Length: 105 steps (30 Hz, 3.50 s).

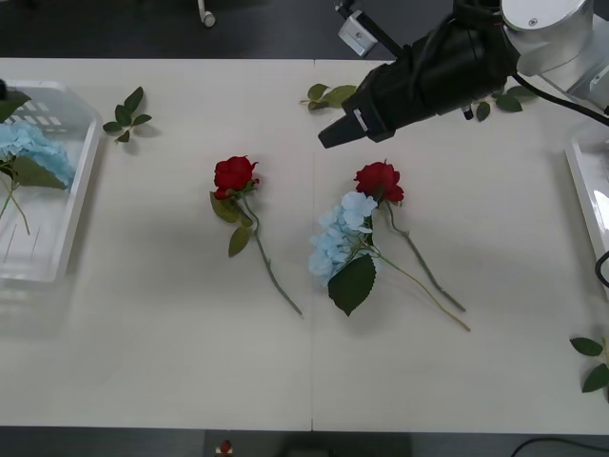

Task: Put the red flowers into the right box and the blue flowers into the left box

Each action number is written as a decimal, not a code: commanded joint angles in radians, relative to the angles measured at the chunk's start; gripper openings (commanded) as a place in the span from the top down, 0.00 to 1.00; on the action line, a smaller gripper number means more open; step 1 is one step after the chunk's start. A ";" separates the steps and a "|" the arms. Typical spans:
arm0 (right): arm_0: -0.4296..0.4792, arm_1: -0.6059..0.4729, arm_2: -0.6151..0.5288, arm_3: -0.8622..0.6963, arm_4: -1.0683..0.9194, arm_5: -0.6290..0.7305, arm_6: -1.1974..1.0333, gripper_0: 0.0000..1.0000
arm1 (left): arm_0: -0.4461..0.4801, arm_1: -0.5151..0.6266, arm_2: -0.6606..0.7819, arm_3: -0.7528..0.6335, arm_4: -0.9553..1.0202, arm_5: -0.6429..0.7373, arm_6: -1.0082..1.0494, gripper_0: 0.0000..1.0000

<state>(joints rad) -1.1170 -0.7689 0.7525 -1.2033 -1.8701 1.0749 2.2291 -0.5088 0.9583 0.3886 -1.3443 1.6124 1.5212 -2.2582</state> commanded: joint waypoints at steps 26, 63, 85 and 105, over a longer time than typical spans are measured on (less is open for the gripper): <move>-0.020 0.097 -0.039 0.145 0.735 0.436 -0.335 0.00 | 0.173 0.103 -0.008 0.074 -0.663 -0.208 0.173 1.00; 0.117 0.186 0.080 0.120 0.891 0.215 -0.292 0.00 | 0.101 0.099 -0.146 0.277 -0.577 -0.366 0.132 0.00; 0.118 0.217 0.114 0.220 0.872 0.114 -0.267 0.01 | 0.107 0.097 -0.132 -0.107 -0.095 0.105 0.319 0.00; 0.118 0.246 0.123 0.268 0.867 0.037 -0.213 0.06 | 0.090 0.071 -0.626 -0.727 -0.416 -0.286 1.172 0.00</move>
<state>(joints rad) -0.9938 -0.5445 0.8784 -0.9340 -0.9991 1.1242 1.9861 -0.3894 1.0145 -0.1902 -2.0289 1.2662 1.2428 -1.1476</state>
